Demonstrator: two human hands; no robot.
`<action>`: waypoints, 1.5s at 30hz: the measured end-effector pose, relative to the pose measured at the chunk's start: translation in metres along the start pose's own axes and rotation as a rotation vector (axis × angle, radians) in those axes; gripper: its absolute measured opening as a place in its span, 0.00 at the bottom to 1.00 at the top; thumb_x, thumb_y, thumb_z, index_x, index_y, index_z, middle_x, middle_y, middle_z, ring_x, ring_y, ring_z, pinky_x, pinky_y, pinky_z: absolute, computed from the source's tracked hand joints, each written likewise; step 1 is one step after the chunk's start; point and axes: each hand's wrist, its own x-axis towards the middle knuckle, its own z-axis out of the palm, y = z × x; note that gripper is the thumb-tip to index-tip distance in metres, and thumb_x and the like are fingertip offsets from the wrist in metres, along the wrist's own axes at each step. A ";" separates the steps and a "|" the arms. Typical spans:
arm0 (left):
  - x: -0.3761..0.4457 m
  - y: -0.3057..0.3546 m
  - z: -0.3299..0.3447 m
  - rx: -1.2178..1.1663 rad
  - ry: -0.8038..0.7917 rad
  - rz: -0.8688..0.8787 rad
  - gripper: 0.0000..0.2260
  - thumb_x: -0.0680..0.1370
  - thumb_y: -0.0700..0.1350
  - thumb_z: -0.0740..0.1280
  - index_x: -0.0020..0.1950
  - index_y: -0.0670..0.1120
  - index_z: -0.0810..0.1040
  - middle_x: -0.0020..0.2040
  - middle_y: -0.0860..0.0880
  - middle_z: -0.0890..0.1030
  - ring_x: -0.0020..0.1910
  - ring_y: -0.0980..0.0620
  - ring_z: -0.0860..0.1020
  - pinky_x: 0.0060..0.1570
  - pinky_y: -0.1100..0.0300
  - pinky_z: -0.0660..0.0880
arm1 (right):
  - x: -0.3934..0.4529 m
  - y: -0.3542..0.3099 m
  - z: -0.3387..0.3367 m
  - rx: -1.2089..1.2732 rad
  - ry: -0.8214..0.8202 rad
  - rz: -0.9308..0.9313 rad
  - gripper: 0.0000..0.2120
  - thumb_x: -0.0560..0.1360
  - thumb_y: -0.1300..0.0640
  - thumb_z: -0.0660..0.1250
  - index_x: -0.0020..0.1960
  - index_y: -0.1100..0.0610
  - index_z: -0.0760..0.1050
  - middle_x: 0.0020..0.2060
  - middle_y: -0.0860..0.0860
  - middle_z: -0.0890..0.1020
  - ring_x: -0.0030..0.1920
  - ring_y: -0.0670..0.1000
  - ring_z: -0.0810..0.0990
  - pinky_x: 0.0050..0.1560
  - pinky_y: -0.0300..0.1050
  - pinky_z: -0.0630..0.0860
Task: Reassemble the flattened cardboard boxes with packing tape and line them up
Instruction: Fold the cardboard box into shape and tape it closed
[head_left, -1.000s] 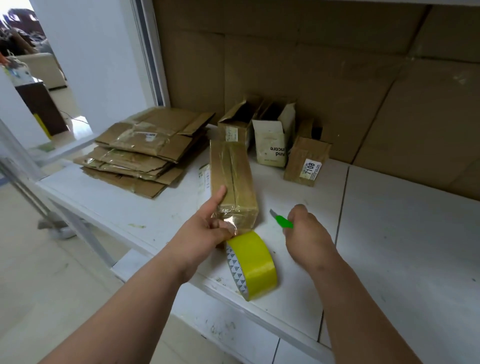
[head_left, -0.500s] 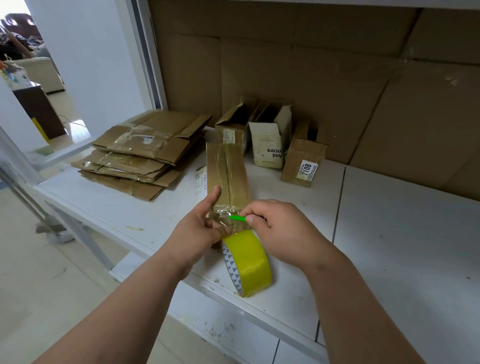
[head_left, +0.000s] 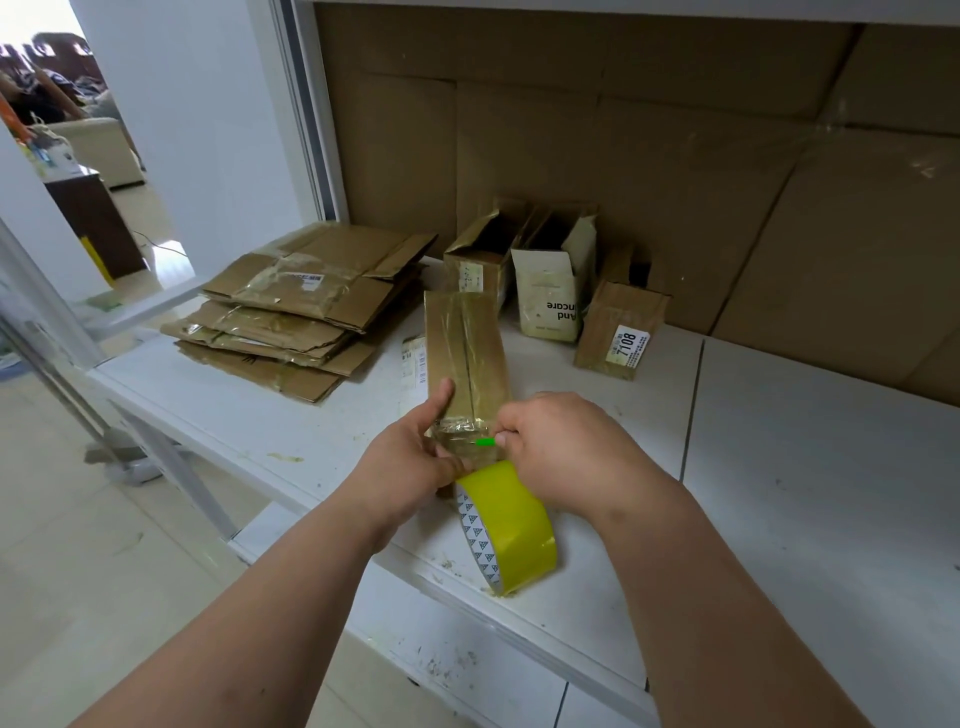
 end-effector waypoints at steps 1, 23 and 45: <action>0.000 0.000 -0.001 0.009 -0.003 -0.003 0.39 0.74 0.36 0.74 0.78 0.57 0.59 0.28 0.60 0.78 0.30 0.66 0.76 0.35 0.74 0.71 | 0.000 0.004 -0.002 -0.013 0.002 0.014 0.09 0.81 0.52 0.60 0.53 0.49 0.79 0.44 0.50 0.75 0.50 0.55 0.77 0.47 0.47 0.75; 0.001 0.002 0.006 -0.086 -0.023 -0.012 0.44 0.72 0.34 0.74 0.80 0.57 0.55 0.29 0.51 0.76 0.33 0.59 0.77 0.38 0.69 0.75 | -0.008 0.026 0.039 1.027 -0.031 0.450 0.09 0.77 0.53 0.68 0.39 0.53 0.79 0.32 0.45 0.80 0.35 0.45 0.77 0.40 0.41 0.73; 0.007 0.024 0.000 0.506 0.096 -0.026 0.20 0.83 0.53 0.60 0.75 0.65 0.64 0.45 0.47 0.83 0.31 0.49 0.84 0.34 0.55 0.82 | 0.002 0.012 0.039 1.081 -0.064 0.437 0.10 0.71 0.65 0.71 0.34 0.53 0.77 0.38 0.57 0.82 0.41 0.52 0.77 0.46 0.47 0.72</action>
